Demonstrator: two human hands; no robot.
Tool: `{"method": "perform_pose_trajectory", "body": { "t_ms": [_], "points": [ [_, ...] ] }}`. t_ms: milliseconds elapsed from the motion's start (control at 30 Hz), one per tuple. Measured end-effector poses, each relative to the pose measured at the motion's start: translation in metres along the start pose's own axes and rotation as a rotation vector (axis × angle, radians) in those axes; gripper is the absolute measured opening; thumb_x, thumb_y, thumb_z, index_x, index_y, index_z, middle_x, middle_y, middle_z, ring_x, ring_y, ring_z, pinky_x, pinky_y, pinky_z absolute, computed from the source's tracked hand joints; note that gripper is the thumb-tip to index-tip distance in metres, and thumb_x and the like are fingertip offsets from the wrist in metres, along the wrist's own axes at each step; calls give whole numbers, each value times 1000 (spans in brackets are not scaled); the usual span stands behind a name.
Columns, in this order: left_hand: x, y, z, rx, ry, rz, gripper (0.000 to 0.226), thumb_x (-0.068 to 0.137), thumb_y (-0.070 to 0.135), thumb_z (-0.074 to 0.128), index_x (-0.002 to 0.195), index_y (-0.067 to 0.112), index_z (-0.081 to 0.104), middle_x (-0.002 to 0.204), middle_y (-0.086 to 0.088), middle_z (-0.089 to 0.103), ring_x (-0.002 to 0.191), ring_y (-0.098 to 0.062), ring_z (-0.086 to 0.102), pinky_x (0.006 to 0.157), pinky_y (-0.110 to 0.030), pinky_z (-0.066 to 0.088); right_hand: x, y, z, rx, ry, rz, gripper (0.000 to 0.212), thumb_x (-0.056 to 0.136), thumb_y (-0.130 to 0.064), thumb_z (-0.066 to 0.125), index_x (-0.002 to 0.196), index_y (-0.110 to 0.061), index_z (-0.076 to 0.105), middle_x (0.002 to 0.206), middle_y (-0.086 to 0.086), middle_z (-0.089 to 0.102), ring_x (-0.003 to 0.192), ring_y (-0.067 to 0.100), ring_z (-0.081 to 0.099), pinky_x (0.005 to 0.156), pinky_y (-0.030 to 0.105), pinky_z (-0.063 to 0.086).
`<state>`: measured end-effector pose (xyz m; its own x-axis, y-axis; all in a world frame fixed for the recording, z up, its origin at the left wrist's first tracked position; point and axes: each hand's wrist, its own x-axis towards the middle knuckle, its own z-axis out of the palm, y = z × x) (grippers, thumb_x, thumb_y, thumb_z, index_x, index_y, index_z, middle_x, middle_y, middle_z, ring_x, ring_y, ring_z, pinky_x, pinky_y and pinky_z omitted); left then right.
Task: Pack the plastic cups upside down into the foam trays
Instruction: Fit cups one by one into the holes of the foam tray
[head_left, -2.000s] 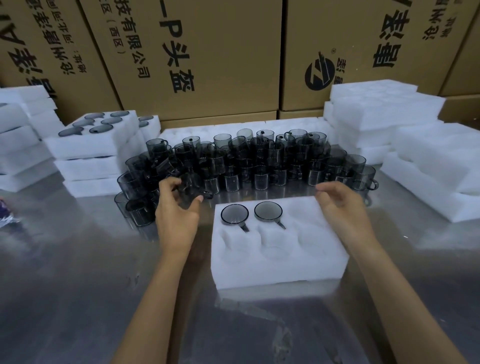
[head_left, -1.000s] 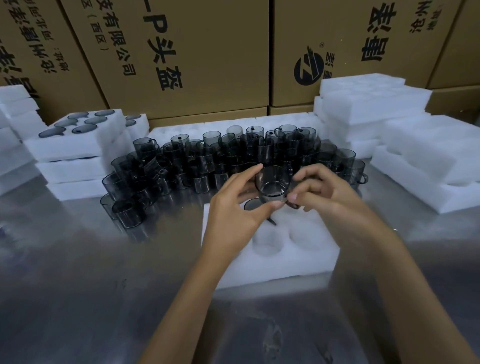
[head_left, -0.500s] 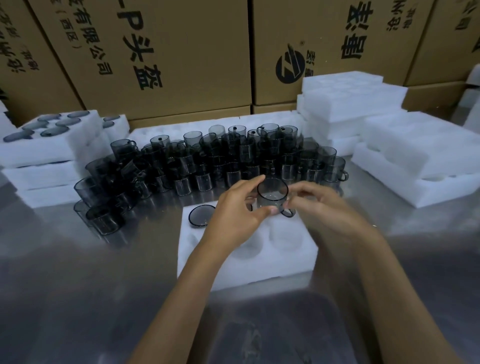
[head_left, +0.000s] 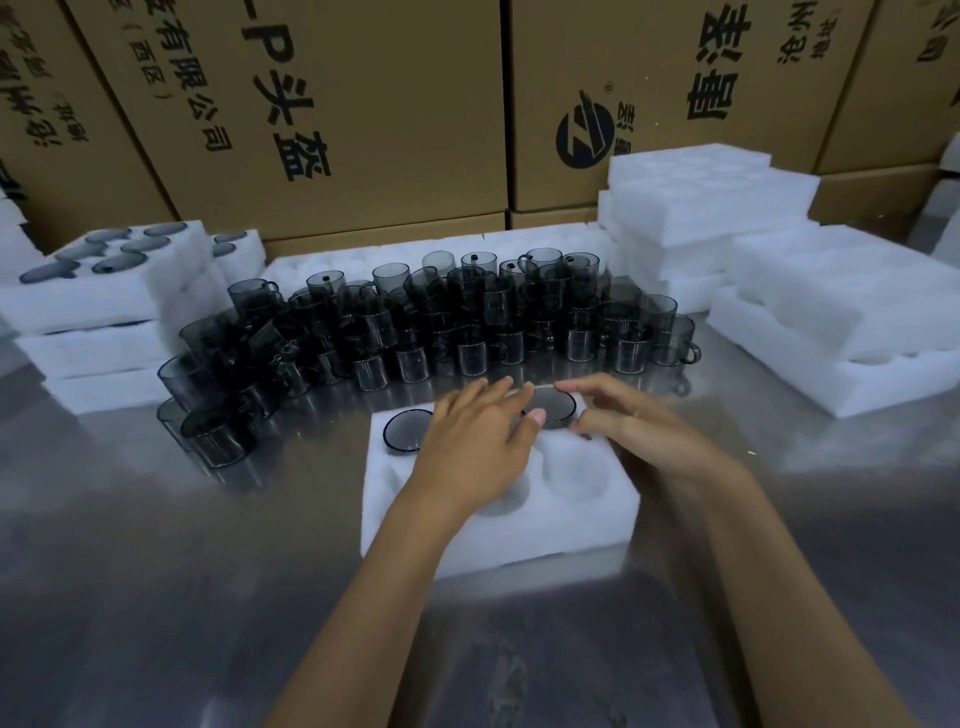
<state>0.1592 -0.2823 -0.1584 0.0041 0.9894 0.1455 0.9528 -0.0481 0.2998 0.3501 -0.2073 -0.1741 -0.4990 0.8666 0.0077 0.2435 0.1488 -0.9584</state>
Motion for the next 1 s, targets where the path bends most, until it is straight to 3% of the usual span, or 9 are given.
{"method": "perform_pose_trajectory", "body": {
  "t_ms": [67,133,233,367,467,600,667,800,1000],
  "points": [
    [-2,-9,-11,-222,27,-13,51,105,40,41,154,35,31,163,10,24,151,-11,16,121,-34,12,2,7,0,125,-33,5,52,63,-41,75,114,-43,71,113,-11,73,107,11,67,97,34,49],
    [-2,-29,-32,-437,228,-65,52,104,28,48,153,34,34,159,11,31,148,-8,23,118,-29,19,5,12,-1,242,-21,19,52,64,-43,75,116,-40,72,115,-7,74,109,14,69,93,32,51],
    [6,-80,-63,-386,552,-245,52,99,9,51,149,22,43,154,-2,40,143,-19,33,117,-32,25,12,16,-2,352,98,52,48,63,-43,76,110,-34,76,111,1,76,108,19,70,89,29,50],
    [20,-149,-78,-61,474,-468,51,91,5,59,141,11,53,157,-21,32,145,-37,29,120,-49,23,22,20,-1,411,197,89,23,83,-23,72,105,-22,78,105,3,77,108,20,70,97,35,52],
    [21,-179,-78,73,387,-477,53,85,7,69,137,6,57,153,-28,35,146,-41,26,120,-48,21,25,21,-1,404,200,103,18,88,-19,69,104,-20,78,105,3,77,108,19,70,101,37,51],
    [22,-192,-75,223,398,-428,30,85,3,67,115,-1,68,133,-29,54,129,-46,45,115,-53,28,24,20,0,399,199,105,16,88,-20,70,102,-21,79,106,3,77,107,17,70,105,40,50],
    [22,-193,-74,196,449,-408,18,88,-2,61,104,-4,69,131,-27,55,121,-48,49,110,-53,35,23,20,1,397,204,102,15,88,-22,70,100,-22,80,106,3,77,109,18,70,106,41,49],
    [17,-187,-74,79,547,-389,10,94,-1,56,100,-2,64,123,-19,55,107,-42,55,86,-47,47,22,18,4,375,213,102,16,84,-27,72,98,-26,80,107,4,77,111,21,69,108,45,48],
    [1,-168,-82,-177,808,-294,6,96,7,59,101,7,63,114,-12,61,107,-30,57,93,-39,46,17,11,9,348,304,100,11,88,-23,70,93,-27,79,103,4,77,105,23,70,99,41,55]
  ]
}}
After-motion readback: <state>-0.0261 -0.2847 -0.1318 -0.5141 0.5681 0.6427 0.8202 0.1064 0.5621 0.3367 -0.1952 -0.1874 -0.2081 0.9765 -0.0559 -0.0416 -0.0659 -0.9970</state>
